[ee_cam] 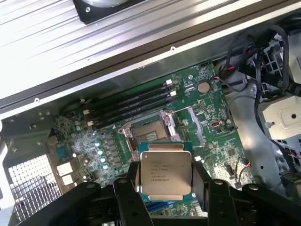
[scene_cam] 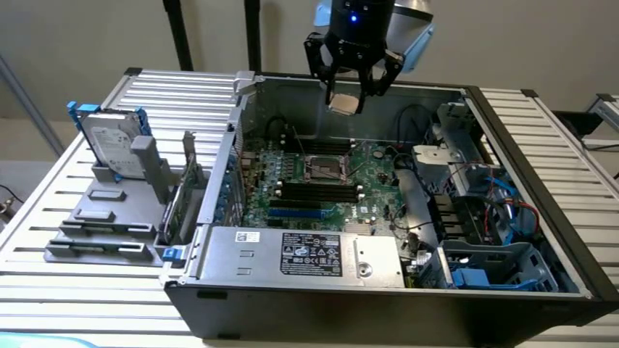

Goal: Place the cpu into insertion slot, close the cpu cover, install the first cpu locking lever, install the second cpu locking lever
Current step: 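Place the cpu into insertion slot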

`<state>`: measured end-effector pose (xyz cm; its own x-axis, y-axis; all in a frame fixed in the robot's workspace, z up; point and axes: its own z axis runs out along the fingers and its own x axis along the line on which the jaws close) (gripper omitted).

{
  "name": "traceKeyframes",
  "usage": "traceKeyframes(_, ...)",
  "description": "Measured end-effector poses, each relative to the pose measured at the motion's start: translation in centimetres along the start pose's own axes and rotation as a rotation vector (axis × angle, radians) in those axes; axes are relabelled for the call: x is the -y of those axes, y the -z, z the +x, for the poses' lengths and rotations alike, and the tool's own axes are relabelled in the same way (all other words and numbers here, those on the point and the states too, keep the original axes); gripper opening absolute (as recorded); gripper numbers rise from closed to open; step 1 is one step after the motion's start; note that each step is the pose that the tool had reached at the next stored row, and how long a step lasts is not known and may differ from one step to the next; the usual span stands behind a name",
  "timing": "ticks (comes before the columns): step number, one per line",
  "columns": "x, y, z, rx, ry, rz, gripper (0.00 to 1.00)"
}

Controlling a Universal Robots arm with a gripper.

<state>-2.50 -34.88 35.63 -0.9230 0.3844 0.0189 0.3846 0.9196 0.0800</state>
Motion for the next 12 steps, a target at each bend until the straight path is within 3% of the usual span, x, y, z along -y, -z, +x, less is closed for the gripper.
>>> traceKeyframes(5,0.00,-0.04,0.00,0.0042,-0.069,0.0023,0.54)
traceKeyframes(12,0.01,-0.15,0.00,-0.0121,-0.143,0.0219,0.54)
